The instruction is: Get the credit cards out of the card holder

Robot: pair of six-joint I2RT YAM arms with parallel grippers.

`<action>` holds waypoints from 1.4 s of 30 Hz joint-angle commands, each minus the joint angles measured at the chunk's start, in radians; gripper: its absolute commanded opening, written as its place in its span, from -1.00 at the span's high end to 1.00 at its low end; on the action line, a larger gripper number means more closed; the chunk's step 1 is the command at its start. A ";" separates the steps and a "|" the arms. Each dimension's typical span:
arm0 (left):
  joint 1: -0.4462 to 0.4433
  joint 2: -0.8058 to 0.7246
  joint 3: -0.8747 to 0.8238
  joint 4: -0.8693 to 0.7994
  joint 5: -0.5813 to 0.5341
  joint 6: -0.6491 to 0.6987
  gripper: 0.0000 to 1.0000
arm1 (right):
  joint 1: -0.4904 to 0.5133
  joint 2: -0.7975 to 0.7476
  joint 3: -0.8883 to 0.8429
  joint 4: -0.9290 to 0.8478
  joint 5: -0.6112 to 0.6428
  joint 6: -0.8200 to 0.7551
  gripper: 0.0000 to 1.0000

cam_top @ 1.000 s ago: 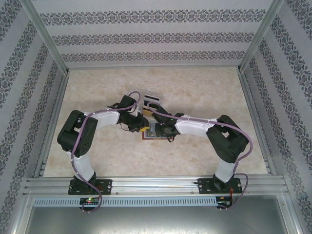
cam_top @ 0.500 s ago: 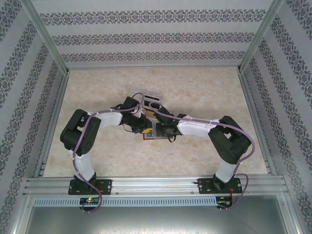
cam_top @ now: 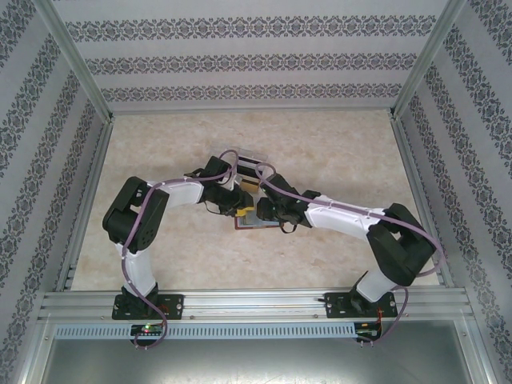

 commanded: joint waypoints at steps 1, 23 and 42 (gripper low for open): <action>-0.022 -0.001 0.027 0.063 0.043 -0.023 0.40 | -0.012 -0.065 -0.036 0.012 0.061 0.011 0.40; -0.098 0.119 0.185 -0.003 -0.043 -0.004 0.08 | -0.049 -0.266 -0.161 0.018 0.195 0.045 0.26; -0.030 -0.185 0.067 -0.208 -0.252 0.044 0.48 | -0.094 -0.021 -0.050 0.158 -0.182 0.005 0.31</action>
